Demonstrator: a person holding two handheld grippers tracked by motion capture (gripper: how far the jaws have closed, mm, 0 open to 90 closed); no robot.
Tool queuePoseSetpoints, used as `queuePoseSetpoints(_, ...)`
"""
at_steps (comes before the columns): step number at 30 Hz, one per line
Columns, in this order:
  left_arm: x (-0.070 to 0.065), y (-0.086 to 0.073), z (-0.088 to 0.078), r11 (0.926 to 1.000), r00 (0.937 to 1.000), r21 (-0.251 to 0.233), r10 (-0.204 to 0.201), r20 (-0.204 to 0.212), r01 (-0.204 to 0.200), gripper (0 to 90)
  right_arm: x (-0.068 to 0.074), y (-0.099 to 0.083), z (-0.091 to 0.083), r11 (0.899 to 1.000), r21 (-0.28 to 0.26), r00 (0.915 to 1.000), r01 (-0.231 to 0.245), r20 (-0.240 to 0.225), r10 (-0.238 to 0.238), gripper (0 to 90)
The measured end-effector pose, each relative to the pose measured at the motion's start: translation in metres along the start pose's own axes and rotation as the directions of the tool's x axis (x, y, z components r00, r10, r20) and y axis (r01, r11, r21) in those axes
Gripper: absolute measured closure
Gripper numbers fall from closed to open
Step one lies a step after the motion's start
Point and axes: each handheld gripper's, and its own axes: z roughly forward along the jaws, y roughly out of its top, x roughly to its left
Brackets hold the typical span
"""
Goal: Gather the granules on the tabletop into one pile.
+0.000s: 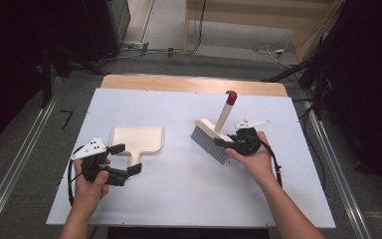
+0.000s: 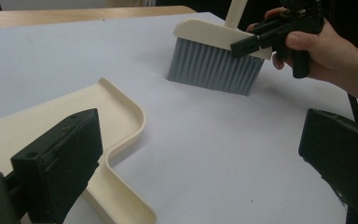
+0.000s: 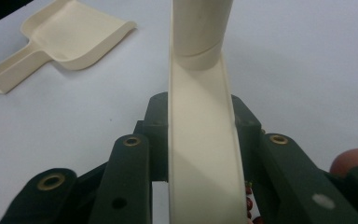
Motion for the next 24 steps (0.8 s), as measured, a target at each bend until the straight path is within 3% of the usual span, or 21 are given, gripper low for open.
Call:
queuePoseSetpoints(2, 0.000, 0.000, 0.000, 1.0000, 1.0000, 0.002, -0.001, 0.001, 0.001, 0.0, -0.001, 0.000, -0.001, 1.000, -0.004, 0.9996, -0.028, 0.007, 0.028, 65.4)
queuePoseSetpoints(7, 0.000, 0.000, 0.000, 1.0000, 1.0000, 0.000, 0.001, -0.001, -0.001, 0.0, -0.001, 0.001, -0.005, 0.999, -0.014, 0.9989, -0.043, 0.021, 0.043, 65.4)
queuePoseSetpoints(10, 0.000, 0.000, 0.000, 1.0000, 1.0000, -0.001, 0.001, -0.001, -0.001, 0.0, -0.001, 0.002, -0.008, 0.998, -0.030, 0.9984, -0.056, -0.011, 0.056, 65.4)
queuePoseSetpoints(13, 0.000, 0.000, 0.000, 1.0000, 1.0000, -0.001, 0.001, 0.000, -0.001, 0.0, -0.001, 0.005, -0.015, 0.998, -0.053, 0.9980, -0.040, -0.051, 0.037, 65.4)
queuePoseSetpoints(16, 0.000, 0.000, 0.000, 1.0000, 1.0000, -0.002, -0.001, 0.000, 0.001, 0.0, -0.003, 0.009, -0.026, 0.997, -0.072, 0.9958, 0.029, -0.085, -0.035, 65.3)
queuePoseSetpoints(18, 0.000, 0.000, -0.001, 1.0000, 1.0000, -0.002, -0.001, -0.001, 0.001, 0.0, -0.007, 0.011, -0.033, 0.994, -0.075, 0.9879, 0.078, -0.128, -0.088, 65.4)
queuePoseSetpoints(20, 0.000, 0.000, -0.001, 1.0000, 1.0000, -0.002, -0.002, -0.001, 0.002, 0.0, -0.011, 0.012, -0.040, 0.988, -0.086, 0.9726, 0.127, -0.185, -0.141, 65.4)
queuePoseSetpoints(24, 0.000, 0.000, 0.000, 1.0000, 1.0000, -0.001, -0.003, 0.000, 0.003, 0.0, -0.018, 0.008, -0.048, 0.970, -0.082, 0.9394, 0.228, -0.244, -0.241, 65.4)
